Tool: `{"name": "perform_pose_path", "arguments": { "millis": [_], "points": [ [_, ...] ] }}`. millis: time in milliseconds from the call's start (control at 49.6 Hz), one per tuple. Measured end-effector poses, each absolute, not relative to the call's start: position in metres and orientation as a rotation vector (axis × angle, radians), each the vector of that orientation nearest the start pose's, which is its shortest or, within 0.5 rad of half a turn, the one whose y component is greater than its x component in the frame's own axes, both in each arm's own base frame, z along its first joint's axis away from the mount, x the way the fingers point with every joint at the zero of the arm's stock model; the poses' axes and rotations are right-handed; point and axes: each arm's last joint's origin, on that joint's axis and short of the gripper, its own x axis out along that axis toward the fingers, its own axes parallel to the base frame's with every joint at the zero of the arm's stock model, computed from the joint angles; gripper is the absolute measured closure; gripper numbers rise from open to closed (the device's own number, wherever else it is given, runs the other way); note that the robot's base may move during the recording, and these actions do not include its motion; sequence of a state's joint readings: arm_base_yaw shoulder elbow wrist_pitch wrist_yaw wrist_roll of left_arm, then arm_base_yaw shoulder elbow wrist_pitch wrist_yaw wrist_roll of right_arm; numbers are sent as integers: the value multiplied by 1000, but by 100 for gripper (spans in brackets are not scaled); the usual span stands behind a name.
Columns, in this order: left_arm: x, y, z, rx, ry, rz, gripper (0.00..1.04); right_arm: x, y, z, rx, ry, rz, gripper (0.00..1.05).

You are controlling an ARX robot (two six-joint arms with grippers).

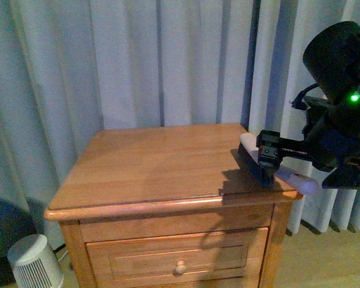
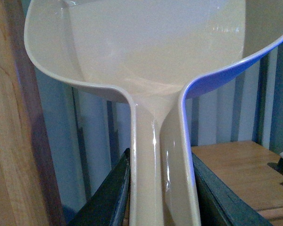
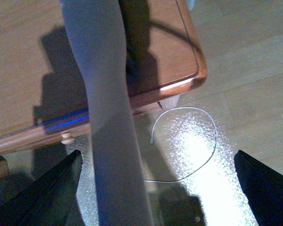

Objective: Clean up trash

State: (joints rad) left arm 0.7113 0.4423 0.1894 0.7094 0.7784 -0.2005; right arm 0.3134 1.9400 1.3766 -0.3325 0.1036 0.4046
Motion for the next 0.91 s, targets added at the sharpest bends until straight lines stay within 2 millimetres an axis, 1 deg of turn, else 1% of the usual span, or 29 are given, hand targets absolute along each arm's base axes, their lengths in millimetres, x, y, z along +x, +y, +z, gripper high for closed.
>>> {"name": "perform_pose_path", "arguments": {
  "millis": [202, 403, 504, 524, 544, 625, 665, 685, 766, 846, 907],
  "points": [
    [99, 58, 252, 111, -326, -99, 76, 401, 140, 188, 186, 904, 37, 7],
    [99, 58, 252, 111, -326, -99, 76, 406, 144, 179, 188, 919, 29, 8],
    [99, 58, 252, 111, -326, -99, 76, 406, 143, 178, 189, 920, 26, 22],
    [99, 58, 252, 111, -326, -99, 76, 406, 143, 178, 189, 918, 26, 26],
    [99, 58, 252, 111, -326, -99, 76, 406, 143, 178, 189, 918, 26, 26],
    [99, 58, 252, 111, -326, -99, 76, 406, 144, 178, 189, 916, 26, 37],
    [99, 58, 252, 111, -326, -99, 76, 406, 144, 178, 189, 916, 25, 45],
    [99, 58, 252, 111, -326, -99, 76, 406, 144, 178, 189, 916, 26, 46],
    [99, 58, 252, 111, -326, -99, 76, 406, 143, 178, 189, 915, 25, 56],
    [99, 58, 252, 111, -326, -99, 76, 407, 143, 179, 191, 913, 24, 70],
    [99, 58, 252, 111, -326, -99, 76, 407, 142, 180, 196, 911, 31, 77]
  ]
}}
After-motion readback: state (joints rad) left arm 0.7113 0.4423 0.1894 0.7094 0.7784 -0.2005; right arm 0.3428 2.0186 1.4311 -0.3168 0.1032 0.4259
